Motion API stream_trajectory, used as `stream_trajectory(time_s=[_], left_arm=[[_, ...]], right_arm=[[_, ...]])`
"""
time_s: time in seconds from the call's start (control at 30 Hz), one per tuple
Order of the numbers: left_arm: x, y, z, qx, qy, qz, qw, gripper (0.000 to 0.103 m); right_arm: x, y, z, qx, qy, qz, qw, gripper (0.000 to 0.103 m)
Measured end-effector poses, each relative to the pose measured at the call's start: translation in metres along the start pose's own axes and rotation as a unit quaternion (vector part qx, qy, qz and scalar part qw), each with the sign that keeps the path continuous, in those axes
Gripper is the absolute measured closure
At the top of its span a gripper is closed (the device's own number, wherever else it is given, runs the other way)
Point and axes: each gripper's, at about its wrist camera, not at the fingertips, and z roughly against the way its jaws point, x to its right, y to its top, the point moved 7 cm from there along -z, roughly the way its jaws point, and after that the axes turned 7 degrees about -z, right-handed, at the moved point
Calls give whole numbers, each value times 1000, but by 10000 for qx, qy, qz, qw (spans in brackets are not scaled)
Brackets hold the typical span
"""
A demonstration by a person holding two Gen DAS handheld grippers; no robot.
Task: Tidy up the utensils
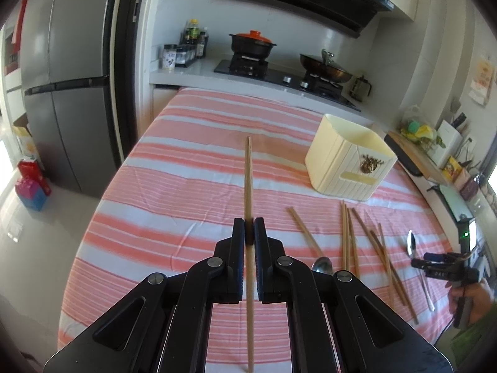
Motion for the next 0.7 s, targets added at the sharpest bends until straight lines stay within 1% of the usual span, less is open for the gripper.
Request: stream_trajectory(time_s=[0.07, 0.1, 0.17, 0.2, 0.23, 0.27, 0.3, 0.37, 0.5, 0.6, 0.7], left_arm=[[1, 0, -1, -11, -2, 14, 10000, 98], [1, 1, -3, -18, 5, 19, 10000, 98], [3, 3, -5, -26, 19, 36, 10000, 98], [3, 4, -7, -27, 28, 38, 10000, 98], [4, 6, -8, -30, 42, 43, 10000, 98], [5, 7, -7, -20, 32, 58, 10000, 98], [6, 9, -5, 4, 12, 72, 10000, 98], [9, 13, 1, 85, -6, 57, 9999, 98], [17, 21, 12, 228, -24, -30, 9997, 98], [25, 27, 17, 317, -45, -105, 9994, 98], [33, 32, 21, 356, -83, -160, 9992, 98]], right_arm=[[1, 4, -9, 116, -301, 84, 9994, 39], [2, 8, -13, 207, -296, 23, 9993, 39], [1, 20, -19, 406, -93, -200, 9989, 37], [-1, 25, -22, 479, -12, -238, 9986, 38], [-3, 29, -24, 572, 19, -220, 9981, 48], [-2, 32, -22, 656, -45, -216, 9976, 60], [-1, 33, -20, 687, -16, -241, 9973, 61], [-1, 33, -7, 794, 247, -286, 9961, 61], [-11, 39, 34, 1287, 685, -147, 9892, 61], [-20, 39, 70, 1616, 946, -17, 9823, 61], [-27, 41, 95, 1853, 1106, 60, 9764, 61]])
